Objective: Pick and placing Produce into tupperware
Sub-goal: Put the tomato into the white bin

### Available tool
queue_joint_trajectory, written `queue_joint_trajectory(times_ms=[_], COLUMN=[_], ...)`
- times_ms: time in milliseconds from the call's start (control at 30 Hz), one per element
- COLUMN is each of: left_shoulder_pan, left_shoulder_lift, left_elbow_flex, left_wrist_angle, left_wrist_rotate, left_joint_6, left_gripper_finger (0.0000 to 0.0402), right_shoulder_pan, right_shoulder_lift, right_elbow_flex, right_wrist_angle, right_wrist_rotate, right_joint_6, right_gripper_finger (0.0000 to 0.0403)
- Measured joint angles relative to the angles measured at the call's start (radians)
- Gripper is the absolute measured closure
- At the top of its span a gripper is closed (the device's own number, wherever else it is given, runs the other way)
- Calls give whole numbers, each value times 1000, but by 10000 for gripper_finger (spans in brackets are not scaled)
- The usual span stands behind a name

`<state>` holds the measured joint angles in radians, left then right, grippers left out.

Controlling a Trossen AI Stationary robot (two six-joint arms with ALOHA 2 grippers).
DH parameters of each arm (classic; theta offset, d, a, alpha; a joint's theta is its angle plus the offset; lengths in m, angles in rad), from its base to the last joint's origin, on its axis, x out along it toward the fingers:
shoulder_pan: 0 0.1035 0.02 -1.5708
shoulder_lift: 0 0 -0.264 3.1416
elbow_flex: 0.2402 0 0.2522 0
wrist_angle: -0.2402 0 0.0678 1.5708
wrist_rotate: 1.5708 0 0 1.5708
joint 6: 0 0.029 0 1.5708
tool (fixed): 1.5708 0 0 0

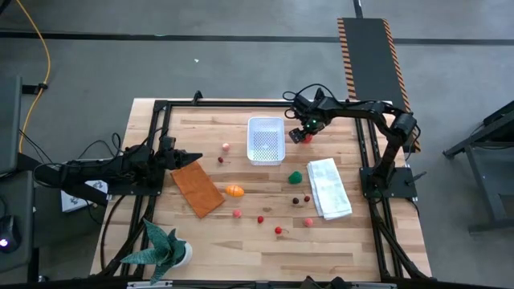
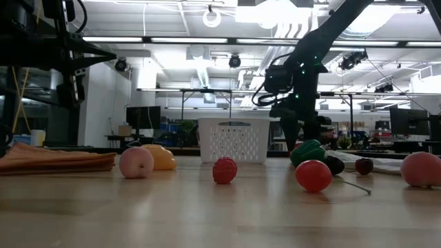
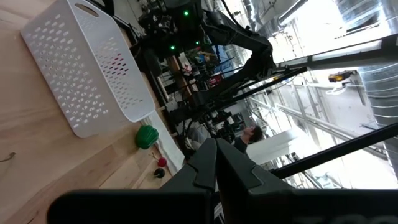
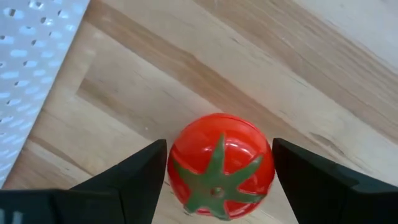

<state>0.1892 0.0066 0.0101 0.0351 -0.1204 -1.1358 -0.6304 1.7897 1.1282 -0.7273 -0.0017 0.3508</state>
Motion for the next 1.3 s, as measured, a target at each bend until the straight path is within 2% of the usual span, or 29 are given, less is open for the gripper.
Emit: queue_joint_trajectory(times_ms=[333,1300], left_shoulder_pan=[0,0], left_shoulder_lift=[0,0], left_elbow_flex=[0,0], left_wrist_angle=[0,0], left_wrist_rotate=[0,0], left_joint_6=[2,0], left_gripper_finger=[401,401], right_shoulder_pan=[0,-13], right_shoulder_lift=[0,39], right_elbow_flex=[0,0], right_wrist_angle=[0,-20], right_wrist_rotate=[-29,-6], right_joint_6=[-12,7], right_gripper_finger=[120,120])
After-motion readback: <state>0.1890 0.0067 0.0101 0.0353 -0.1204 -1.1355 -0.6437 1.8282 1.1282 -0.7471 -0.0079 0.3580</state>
